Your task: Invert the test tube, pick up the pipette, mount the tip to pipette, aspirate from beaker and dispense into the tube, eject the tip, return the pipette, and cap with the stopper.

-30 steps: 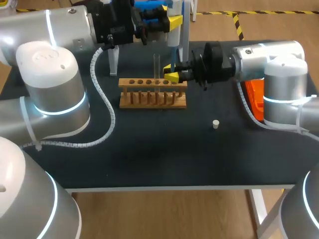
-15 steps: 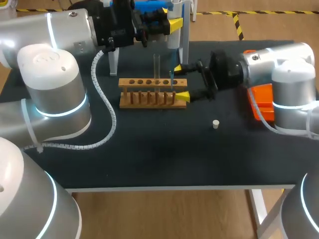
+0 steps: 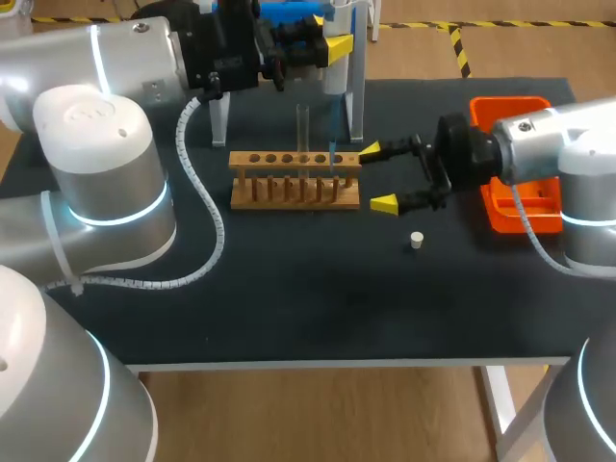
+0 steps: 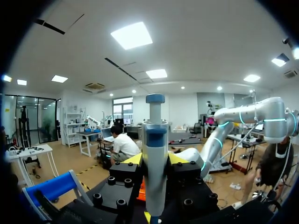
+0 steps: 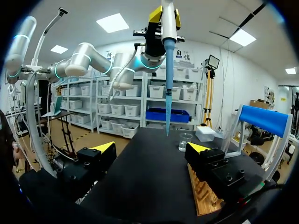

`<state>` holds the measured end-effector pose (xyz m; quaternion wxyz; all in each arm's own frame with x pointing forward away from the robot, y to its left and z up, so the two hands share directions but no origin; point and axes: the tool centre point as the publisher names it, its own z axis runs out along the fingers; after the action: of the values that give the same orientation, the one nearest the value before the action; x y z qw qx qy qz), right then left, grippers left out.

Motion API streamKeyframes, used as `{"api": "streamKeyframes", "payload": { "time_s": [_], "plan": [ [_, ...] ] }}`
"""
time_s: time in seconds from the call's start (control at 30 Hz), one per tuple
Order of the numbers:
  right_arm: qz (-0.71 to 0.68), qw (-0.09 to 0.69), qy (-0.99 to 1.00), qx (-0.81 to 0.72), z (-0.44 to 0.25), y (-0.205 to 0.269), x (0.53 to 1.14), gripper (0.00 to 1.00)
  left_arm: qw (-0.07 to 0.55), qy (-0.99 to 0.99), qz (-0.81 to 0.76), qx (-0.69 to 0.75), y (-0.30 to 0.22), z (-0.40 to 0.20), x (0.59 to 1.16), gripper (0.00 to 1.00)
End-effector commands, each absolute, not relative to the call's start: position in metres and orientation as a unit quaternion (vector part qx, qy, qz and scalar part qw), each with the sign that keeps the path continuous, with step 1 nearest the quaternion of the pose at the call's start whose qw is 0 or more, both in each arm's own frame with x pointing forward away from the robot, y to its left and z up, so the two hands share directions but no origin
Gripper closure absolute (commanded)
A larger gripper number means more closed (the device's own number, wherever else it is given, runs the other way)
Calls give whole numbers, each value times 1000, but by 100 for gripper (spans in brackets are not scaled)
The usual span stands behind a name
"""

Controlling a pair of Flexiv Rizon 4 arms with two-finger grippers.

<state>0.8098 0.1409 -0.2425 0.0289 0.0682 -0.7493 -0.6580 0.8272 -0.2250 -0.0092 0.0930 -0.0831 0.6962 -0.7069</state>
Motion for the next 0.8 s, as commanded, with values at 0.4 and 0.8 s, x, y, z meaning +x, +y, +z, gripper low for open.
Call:
{"api": "streamKeyframes", "payload": {
  "time_s": [0.4, 0.8],
  "plan": [
    [-657, 28, -750, 68, -241, 139, 808, 0, 94, 695, -708, -84, -226, -10, 827, 100],
    [-657, 28, -750, 68, -241, 139, 808, 0, 116, 693, -707, -80, -198, -11, 826, 100]
  ]
}}
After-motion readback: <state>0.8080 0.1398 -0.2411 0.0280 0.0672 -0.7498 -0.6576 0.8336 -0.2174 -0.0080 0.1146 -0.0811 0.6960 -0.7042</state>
